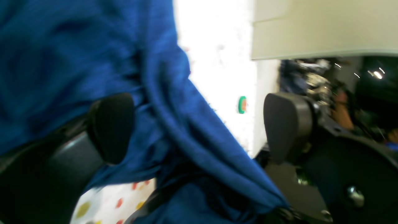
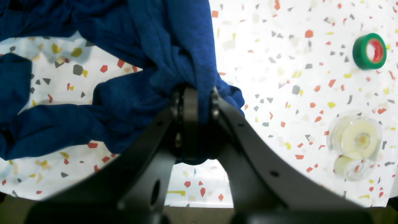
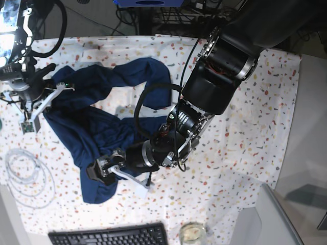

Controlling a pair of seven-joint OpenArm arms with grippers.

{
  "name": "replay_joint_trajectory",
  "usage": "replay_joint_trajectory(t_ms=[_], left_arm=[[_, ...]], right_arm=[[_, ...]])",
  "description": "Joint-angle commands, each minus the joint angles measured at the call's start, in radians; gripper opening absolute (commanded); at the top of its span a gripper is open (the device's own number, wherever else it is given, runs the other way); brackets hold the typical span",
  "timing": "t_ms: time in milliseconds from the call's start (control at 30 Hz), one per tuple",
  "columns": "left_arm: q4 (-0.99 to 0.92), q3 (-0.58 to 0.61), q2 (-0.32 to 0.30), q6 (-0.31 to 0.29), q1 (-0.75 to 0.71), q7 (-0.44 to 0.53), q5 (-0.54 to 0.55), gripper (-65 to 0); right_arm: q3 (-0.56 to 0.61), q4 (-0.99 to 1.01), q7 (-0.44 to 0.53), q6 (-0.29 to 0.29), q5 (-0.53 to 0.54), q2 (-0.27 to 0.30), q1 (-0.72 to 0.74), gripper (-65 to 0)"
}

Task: Layout the t-shirt on the table in an organized manner, then fold the t-shirt properly
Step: 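Grasp the shirt with the left gripper and drag it outward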

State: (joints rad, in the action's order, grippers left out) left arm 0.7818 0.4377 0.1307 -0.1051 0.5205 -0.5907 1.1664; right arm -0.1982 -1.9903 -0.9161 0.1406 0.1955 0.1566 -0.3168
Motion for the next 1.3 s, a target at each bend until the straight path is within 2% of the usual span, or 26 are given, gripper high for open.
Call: replay_joint_trajectory(t_ms=[0,67,200,267,333,400,467,500,567,667,800,833,900,1000,1100,1167,1267], left_arm=[[-0.005,-0.003,0.02,-0.014,0.033,0.007,0.014,-5.4],[-0.035,-0.001,0.024,-0.014,0.056,0.004,0.014,-8.4],[-0.051,0.002,0.019,-0.014,0.062,0.01,0.013,-10.2],[-0.057,0.002,0.004,-0.014,0.065,0.011,-0.001,-10.2],[-0.054,0.002,-0.022,-0.014,0.063,0.01,-0.082,-10.7],[-0.049,0.002,-0.032,-0.014,0.046,0.002,-0.207,-16.9],[-0.029,0.0,-0.038,-0.014,0.014,0.002,-0.305,-28.3],[0.0,0.0,-0.061,-0.014,-0.012,0.002,-0.337,-34.6],[0.069,-0.007,-0.104,-0.014,-0.066,0.002,-0.369,-44.1],[0.175,-0.012,-0.196,-0.014,-0.121,0.005,-0.371,-54.1],[0.296,-0.013,-0.328,-0.012,-0.164,0.007,-0.369,-65.0],[0.325,-0.013,-0.369,-0.012,-0.173,0.008,-0.369,-65.0],[0.385,-0.015,-0.434,-0.012,-0.196,0.008,-0.366,-65.0],[0.465,-0.015,-0.517,-0.012,-0.23,0.01,-0.365,-65.0],[0.511,-0.024,-0.56,-0.012,-0.268,0.01,-0.365,-65.0],[0.526,-0.075,-0.564,-0.012,-0.308,0.01,-0.365,-65.0],[0.532,-0.201,-0.563,-0.012,-0.383,0.01,-0.365,-65.0]], right_arm=[[-0.001,-0.019,0.021,0.003,0.0,0.008,0.0,-65.0],[0.009,-0.019,0.035,0.017,0.0,0.008,-0.002,-65.0],[0.004,-0.02,0.113,0.124,0.0,0.004,-0.052,-65.0],[-0.01,-0.017,0.124,0.126,0.0,0.004,-0.072,-65.0],[-0.016,-0.014,0.127,0.126,0.0,0.004,-0.097,-65.0],[-0.027,-0.014,0.127,0.127,0.0,0.004,-0.118,-65.0],[-0.042,-0.013,0.127,0.129,0.0,0.004,-0.129,-65.0],[-0.045,-0.013,0.127,0.129,0.0,0.004,-0.13,-65.0],[-0.048,-0.01,0.119,0.129,-0.001,0.004,-0.134,-65.0],[-0.047,0.061,0.119,0.129,-0.001,0.004,-0.144,-65.0],[-0.048,0.191,0.119,0.127,-0.001,0.004,-0.106,-64.7],[-0.048,0.208,0.119,0.127,-0.001,0.004,-0.094,-64.5],[-0.048,0.213,0.117,0.124,-0.001,0.002,-0.086,-59.3],[-0.051,0.138,0.09,0.123,-0.001,0.002,-0.089,-38.7],[-0.045,0.024,0.091,0.123,0.002,0.001,-0.106,-20.9],[-0.04,-0.013,0.093,0.123,0.002,-0.016,-0.069,-16.2],[-0.033,0.039,0.081,0.124,-0.001,-0.025,0.084,-16.2]])
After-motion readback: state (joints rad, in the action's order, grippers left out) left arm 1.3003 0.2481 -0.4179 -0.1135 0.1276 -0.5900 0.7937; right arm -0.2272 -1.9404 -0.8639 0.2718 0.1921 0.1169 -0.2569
